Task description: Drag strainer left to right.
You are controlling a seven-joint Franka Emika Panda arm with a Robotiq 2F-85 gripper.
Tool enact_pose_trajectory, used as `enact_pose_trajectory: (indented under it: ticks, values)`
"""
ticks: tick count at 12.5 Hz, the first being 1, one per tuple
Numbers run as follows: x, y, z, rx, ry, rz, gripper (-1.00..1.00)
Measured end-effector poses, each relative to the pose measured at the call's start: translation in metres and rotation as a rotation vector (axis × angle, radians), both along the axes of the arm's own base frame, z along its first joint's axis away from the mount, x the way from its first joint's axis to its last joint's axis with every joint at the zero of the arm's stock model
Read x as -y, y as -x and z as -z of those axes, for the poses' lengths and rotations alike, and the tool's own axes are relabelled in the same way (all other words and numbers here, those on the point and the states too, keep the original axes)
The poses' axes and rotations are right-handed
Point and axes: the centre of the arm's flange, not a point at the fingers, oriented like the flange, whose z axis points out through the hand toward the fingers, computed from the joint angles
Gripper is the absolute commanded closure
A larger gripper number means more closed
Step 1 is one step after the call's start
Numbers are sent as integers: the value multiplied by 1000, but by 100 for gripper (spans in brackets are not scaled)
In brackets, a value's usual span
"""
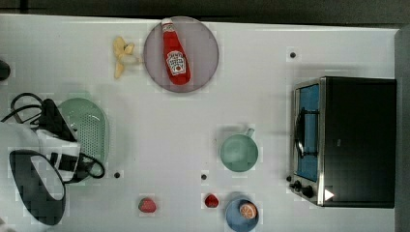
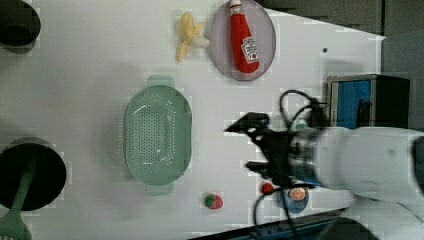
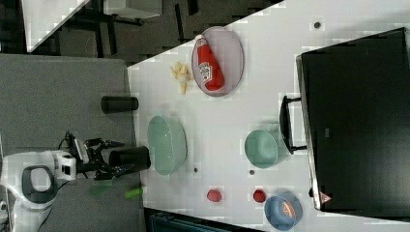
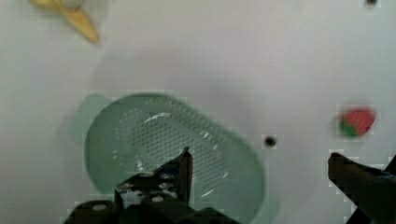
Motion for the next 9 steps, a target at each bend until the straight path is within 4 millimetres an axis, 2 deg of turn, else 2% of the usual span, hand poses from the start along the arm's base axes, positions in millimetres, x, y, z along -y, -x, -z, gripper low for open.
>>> enact_pose_trajectory:
  ticks: [4,6,9]
  values:
    - [-40,-6,59,-42,-91,195,-100]
    - [-37,1,108,-99,-62,240,-100]
    - [-24,0,171,-123,-96,314,-100]
